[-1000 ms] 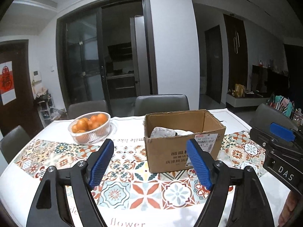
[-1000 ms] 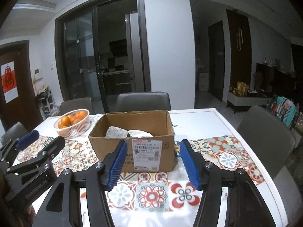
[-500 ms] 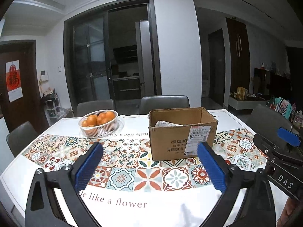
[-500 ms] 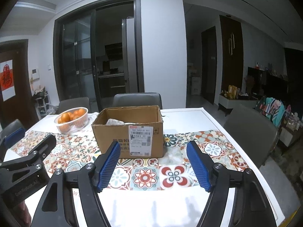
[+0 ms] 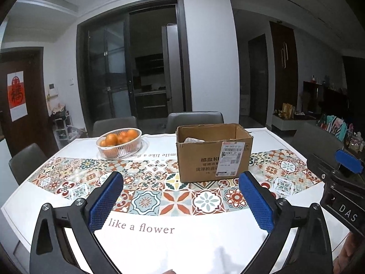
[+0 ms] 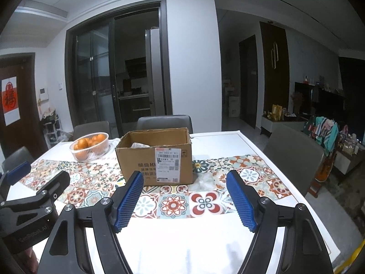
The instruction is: Organize soft objects
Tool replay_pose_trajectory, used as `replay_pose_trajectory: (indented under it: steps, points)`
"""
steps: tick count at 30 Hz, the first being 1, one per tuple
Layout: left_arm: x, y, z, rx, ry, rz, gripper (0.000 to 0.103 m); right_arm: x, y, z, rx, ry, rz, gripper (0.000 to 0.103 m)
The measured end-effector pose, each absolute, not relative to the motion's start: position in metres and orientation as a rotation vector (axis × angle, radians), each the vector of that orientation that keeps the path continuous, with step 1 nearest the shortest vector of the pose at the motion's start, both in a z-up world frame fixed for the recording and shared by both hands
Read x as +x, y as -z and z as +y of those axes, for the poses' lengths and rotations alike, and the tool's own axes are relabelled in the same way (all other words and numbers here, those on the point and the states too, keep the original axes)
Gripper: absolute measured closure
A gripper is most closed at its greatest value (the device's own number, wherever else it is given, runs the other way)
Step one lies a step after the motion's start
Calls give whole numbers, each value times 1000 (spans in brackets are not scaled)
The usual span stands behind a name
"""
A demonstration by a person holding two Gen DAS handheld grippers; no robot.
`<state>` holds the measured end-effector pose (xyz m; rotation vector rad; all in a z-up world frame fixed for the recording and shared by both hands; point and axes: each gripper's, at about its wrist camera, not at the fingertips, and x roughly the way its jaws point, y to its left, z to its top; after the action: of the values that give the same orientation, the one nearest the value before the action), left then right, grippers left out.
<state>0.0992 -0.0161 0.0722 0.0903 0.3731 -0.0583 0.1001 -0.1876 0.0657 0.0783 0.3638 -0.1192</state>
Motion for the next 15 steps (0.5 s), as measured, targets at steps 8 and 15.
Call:
replay_pose_trajectory:
  steps: [8, 15]
  points:
    - [84, -67, -16, 89, 60, 371, 0, 86, -58, -185, 77, 110, 367, 27]
    - [80, -66, -18, 98, 66, 364, 0, 81, -56, -189, 92, 110, 363, 27]
